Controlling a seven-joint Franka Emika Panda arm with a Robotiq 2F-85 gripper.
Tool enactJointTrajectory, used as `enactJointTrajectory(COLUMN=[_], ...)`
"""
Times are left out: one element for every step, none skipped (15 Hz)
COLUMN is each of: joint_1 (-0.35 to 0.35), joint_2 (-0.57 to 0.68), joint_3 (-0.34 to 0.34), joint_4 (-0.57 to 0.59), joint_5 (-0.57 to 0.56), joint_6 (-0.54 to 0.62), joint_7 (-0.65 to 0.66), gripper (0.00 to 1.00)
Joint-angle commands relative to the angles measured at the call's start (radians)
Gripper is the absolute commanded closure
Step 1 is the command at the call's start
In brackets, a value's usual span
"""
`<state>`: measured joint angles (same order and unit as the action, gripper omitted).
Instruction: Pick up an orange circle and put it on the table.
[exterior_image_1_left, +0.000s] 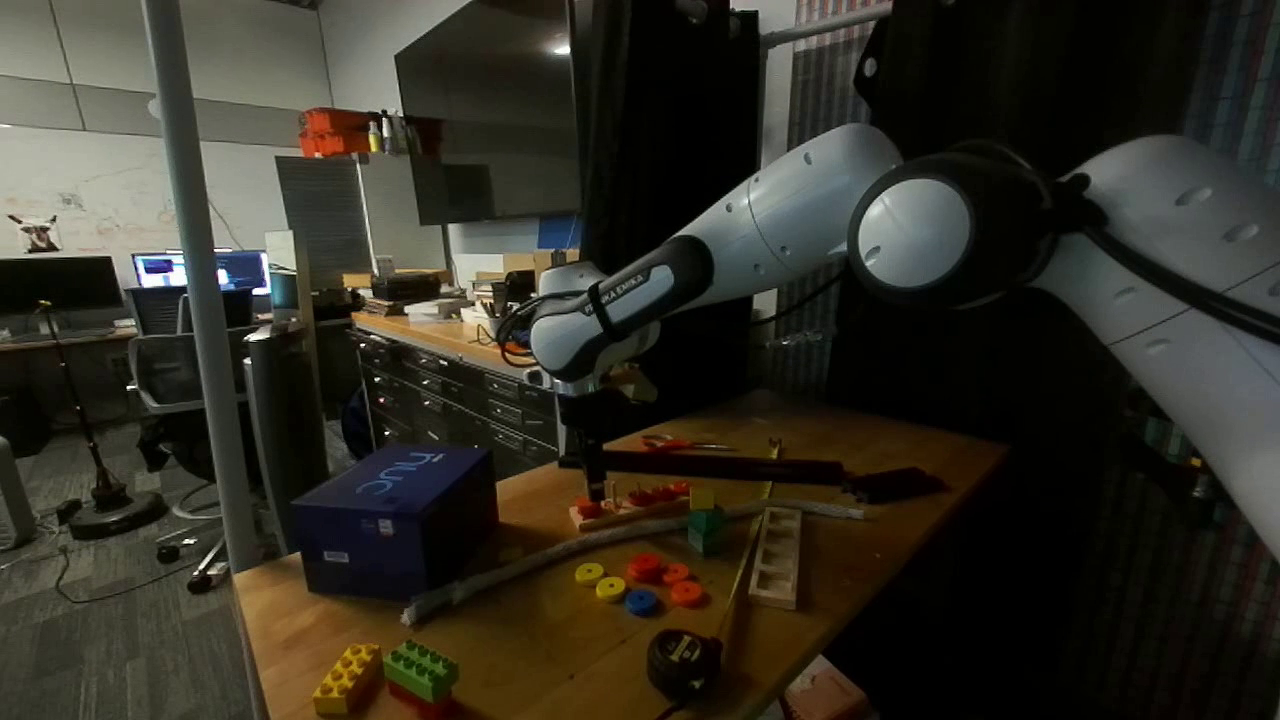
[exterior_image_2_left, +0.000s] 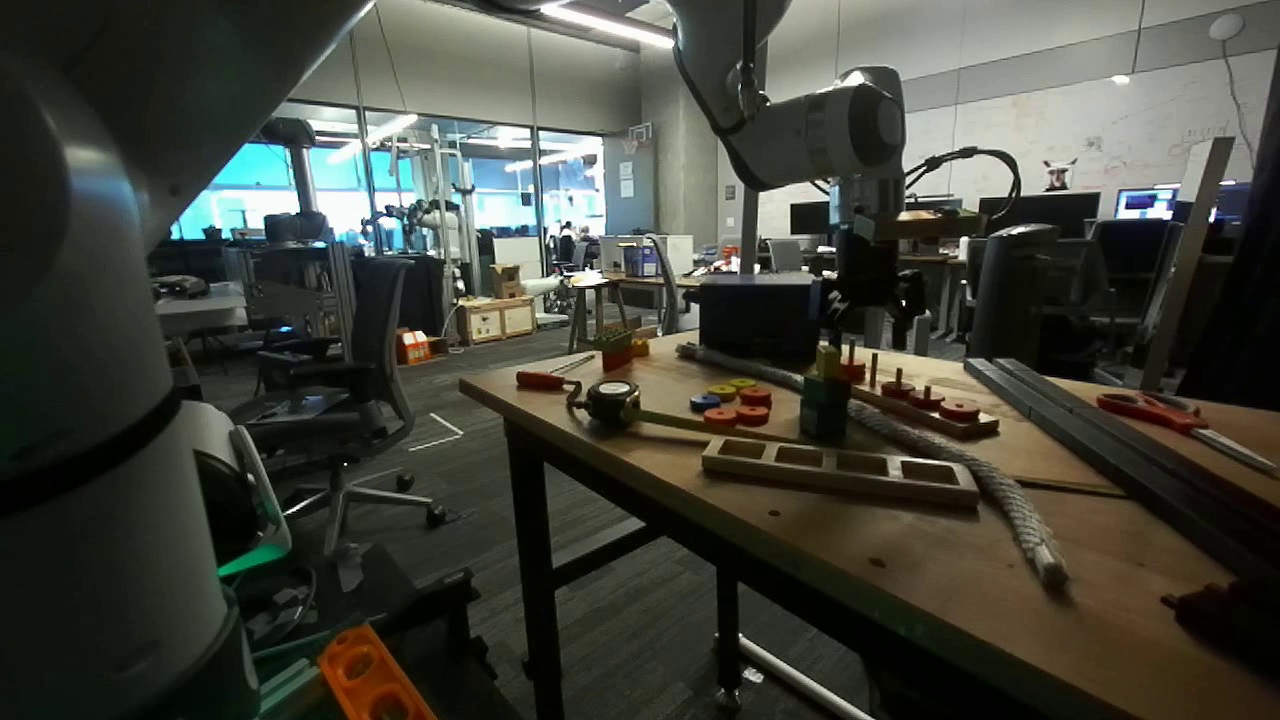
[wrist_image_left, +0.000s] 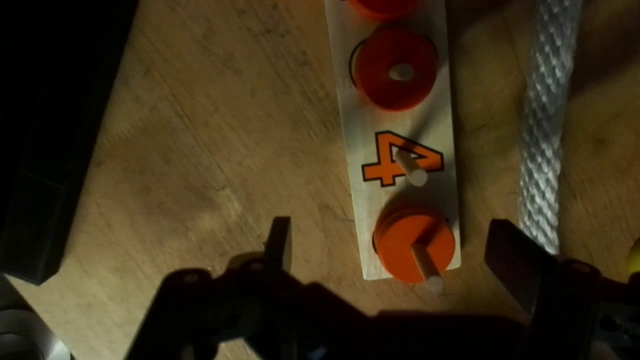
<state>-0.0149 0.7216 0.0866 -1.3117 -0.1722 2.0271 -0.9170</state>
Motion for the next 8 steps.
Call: enactJointTrajectory(joint_1=[-0.01,-0.014,-0.019,-0.023,-0.027,-0.029,-0.031,-0.033], joint_2=[-0.004,-0.004,-0.002,-0.002,-0.003,-0.004,-0.004,-0.005], joint_3=[0.009,0.012,0.015,0.018,0.02,0.02,0.02,0.02], joint_4=[0.008,0.011,0.014,0.014,0.013,0.012,0.01,0.01], joint_5=[0.029,0.041,0.056,0.07,0.084,0.093,0.103,0.111], joint_6=[0.008,0.003,-0.002,-0.003,-0.003,-0.001,0.0,0.0], joint_7=[0.007,0.01,0.014,0.014,0.013,0.014,0.014,0.014], gripper=[0.0,0.0,0.0,0.0,0.0,0.0,0.0,0.0])
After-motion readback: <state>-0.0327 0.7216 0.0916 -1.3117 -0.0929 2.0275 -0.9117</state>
